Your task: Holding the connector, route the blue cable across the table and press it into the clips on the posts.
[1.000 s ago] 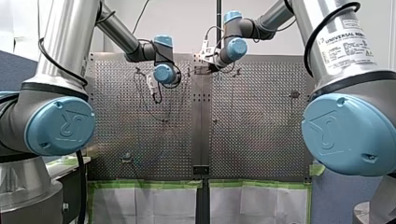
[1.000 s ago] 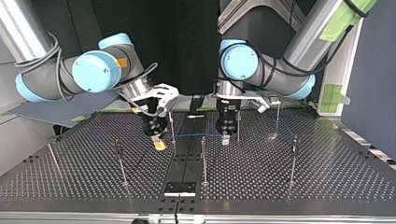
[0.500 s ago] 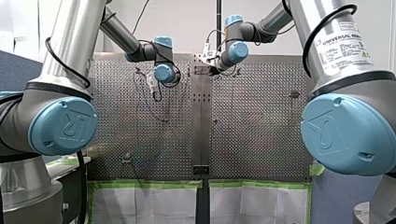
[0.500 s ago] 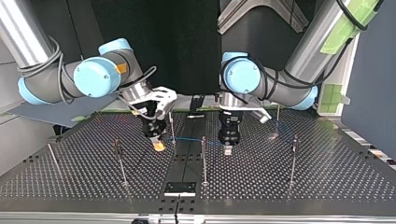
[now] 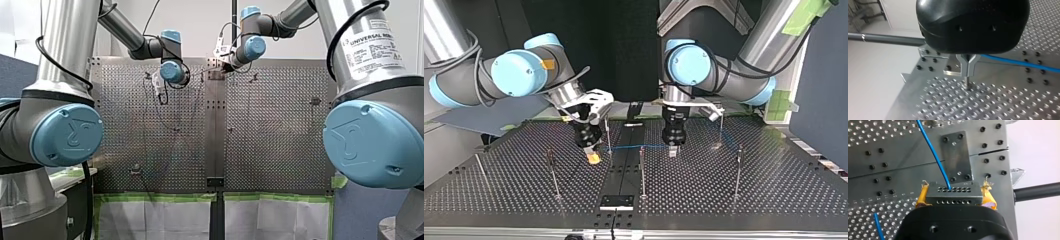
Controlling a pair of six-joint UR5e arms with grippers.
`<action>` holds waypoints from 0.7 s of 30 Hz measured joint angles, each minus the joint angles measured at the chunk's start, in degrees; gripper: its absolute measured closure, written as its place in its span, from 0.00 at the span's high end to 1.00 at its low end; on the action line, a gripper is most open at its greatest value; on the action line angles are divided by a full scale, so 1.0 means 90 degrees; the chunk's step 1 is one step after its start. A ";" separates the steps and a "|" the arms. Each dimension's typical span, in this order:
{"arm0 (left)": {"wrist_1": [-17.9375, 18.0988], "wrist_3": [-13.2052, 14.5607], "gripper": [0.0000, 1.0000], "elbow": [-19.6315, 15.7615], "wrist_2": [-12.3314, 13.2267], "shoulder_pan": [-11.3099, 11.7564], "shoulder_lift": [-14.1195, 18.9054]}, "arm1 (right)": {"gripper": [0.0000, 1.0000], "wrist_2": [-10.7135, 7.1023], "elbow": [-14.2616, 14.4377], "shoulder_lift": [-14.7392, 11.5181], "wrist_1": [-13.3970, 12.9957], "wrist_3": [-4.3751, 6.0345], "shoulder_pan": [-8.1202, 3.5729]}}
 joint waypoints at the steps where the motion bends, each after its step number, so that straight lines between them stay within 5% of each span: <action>1: 0.0040 -0.0001 0.00 -0.0006 0.0050 0.0005 0.0029 | 0.00 -0.0004 0.0000 -0.0013 0.0002 0.0006 -0.0006; 21: 0.0445 -0.0121 0.00 0.0158 0.0604 0.0153 -0.0177 | 0.00 -0.0012 0.0003 0.0048 0.0003 0.0037 -0.0109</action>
